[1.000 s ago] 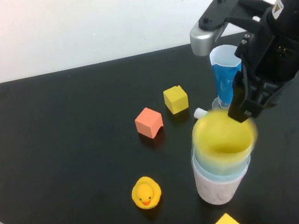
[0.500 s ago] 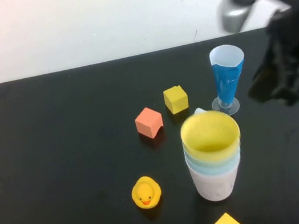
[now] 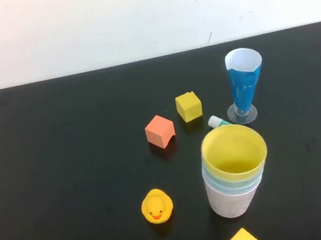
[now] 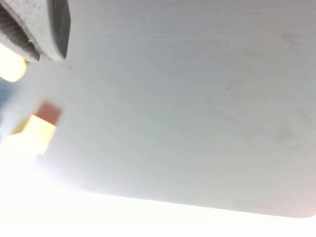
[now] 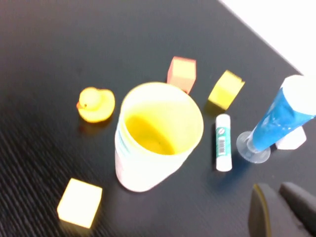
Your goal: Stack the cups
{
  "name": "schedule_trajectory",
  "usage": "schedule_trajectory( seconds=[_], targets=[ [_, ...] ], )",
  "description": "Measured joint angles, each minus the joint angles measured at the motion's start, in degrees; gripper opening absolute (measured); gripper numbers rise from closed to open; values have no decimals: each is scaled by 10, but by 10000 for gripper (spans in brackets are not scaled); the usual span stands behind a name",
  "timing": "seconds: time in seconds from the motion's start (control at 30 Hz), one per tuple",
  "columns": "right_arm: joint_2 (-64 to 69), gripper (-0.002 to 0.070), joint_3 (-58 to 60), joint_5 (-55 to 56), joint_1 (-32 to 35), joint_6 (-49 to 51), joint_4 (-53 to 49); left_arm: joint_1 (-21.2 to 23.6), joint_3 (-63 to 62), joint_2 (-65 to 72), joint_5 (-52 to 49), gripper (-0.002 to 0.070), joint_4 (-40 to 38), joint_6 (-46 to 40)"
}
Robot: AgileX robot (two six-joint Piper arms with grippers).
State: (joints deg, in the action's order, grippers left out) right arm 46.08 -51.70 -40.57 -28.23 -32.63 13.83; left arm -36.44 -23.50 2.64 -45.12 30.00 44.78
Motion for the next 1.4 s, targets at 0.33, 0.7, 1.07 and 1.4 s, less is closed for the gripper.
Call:
schedule_trajectory(
  seconds=[0.33,0.7,1.07,1.4],
  targets=[
    [-212,11,220,126,0,-1,52,0,0,-1,-3,-2,-8,9],
    [-258,10,292,151,0,-1,51,0,0,-1,-3,-2,-10,9],
    [-258,0,304,139,0,-1,51,0,0,-1,-4,-2,-10,9],
    [-262,-1,354,156,1,85,-88,0,0,-1,-5,-2,-10,9]
  ],
)
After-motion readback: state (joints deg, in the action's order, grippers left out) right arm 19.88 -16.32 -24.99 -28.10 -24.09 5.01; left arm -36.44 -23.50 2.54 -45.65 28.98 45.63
